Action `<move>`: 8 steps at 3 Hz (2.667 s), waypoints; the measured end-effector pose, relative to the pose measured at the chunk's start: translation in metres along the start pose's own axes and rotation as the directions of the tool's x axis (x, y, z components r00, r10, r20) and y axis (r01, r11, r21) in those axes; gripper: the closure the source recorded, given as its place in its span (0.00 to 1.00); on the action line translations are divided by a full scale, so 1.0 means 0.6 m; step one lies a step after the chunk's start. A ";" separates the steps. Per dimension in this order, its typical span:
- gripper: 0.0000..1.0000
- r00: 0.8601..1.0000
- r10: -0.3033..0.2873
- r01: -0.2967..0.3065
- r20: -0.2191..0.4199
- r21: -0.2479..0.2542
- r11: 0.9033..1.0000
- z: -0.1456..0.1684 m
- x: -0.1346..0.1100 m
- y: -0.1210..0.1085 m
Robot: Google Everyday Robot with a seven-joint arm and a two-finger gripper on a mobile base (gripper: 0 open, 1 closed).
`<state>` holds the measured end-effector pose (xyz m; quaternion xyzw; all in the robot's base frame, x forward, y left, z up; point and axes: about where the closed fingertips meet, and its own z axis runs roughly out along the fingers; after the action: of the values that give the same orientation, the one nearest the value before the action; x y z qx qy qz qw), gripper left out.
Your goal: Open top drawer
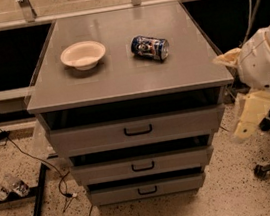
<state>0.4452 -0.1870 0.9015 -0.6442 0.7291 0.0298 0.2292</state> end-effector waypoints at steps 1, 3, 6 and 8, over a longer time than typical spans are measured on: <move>0.00 0.997 -0.010 0.006 0.073 0.055 0.998 0.056 0.009 -0.009; 0.00 0.997 -0.016 0.009 0.074 0.090 0.996 0.049 0.004 -0.022; 0.00 0.986 0.021 -0.020 0.168 -0.009 1.000 0.186 0.006 -0.012; 0.00 0.977 0.022 -0.027 0.211 0.020 0.999 0.287 0.037 -0.039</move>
Offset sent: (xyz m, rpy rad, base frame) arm 0.0109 0.0042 -0.0245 0.0505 -0.0488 0.0060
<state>0.5168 -0.1533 0.7453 -0.6258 0.7087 0.0926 0.3122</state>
